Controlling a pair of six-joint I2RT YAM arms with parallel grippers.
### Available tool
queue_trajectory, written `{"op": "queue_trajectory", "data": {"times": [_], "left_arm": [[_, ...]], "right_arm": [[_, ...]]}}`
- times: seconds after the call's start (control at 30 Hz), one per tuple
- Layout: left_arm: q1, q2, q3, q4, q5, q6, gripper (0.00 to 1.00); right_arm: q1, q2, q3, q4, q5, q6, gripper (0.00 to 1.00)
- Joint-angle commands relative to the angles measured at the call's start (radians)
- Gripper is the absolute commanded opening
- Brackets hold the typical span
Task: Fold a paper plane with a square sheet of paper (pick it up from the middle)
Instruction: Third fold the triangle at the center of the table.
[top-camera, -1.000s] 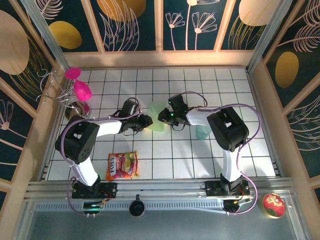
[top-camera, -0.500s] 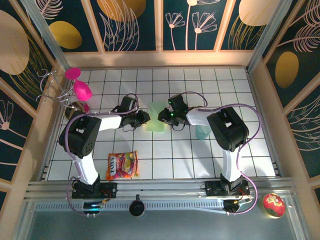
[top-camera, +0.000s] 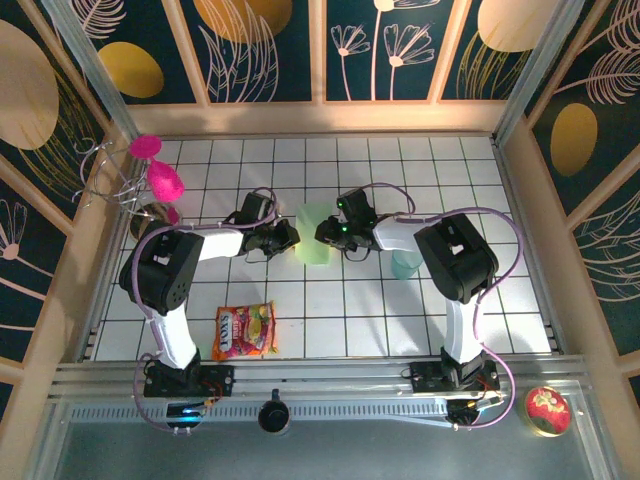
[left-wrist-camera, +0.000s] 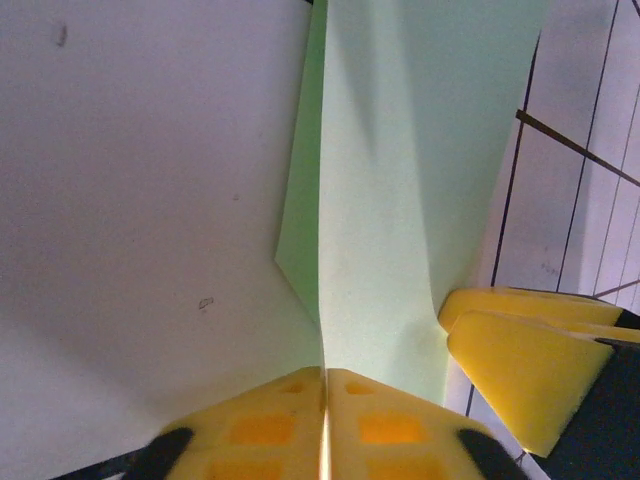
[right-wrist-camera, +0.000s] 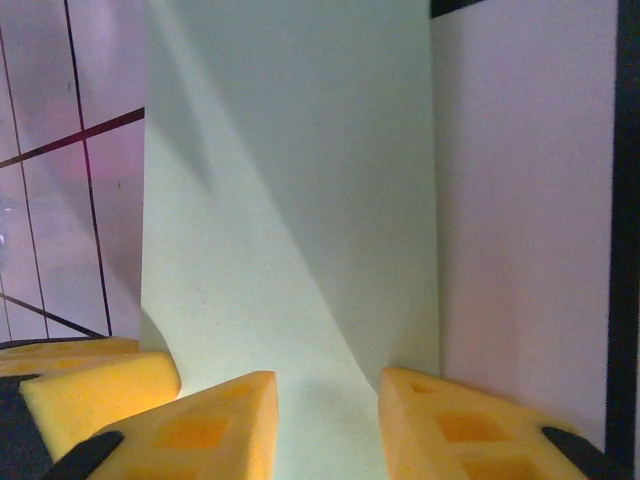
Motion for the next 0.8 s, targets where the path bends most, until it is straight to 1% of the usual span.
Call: {"op": "queue_trajectory", "data": {"times": [0.0,0.13,0.2,0.3,0.4,0.5,0.67,0.77], "left_arm": [[0.006,0.010,0.020,0.023,0.013,-0.005,0.03],[0.006,-0.008,-0.002,0.069,0.025,-0.038,0.01],[0.006,-0.021,-0.007,0.081,0.024,-0.056,0.01],[0.007,-0.037,-0.014,0.099,0.023,-0.088,0.01],[0.007,-0.048,-0.019,0.119,0.041,-0.125,0.00],[0.007,-0.058,-0.019,0.119,0.050,-0.147,0.00],[0.007,-0.071,-0.015,0.117,0.055,-0.164,0.01],[0.007,-0.067,-0.009,0.110,0.058,-0.167,0.01]], "right_arm": [[-0.015,-0.052,-0.026,0.012,0.043,-0.070,0.39],[-0.016,-0.142,-0.053,0.075,0.100,-0.169,0.48],[-0.012,-0.190,-0.104,0.158,0.112,-0.227,0.49],[0.014,-0.250,-0.182,0.279,0.180,-0.337,0.55],[0.061,-0.290,-0.240,0.352,0.256,-0.449,0.59],[0.109,-0.299,-0.261,0.382,0.302,-0.537,0.62],[0.192,-0.267,-0.272,0.390,0.367,-0.647,0.67],[0.247,-0.257,-0.296,0.423,0.406,-0.700,0.68]]}}
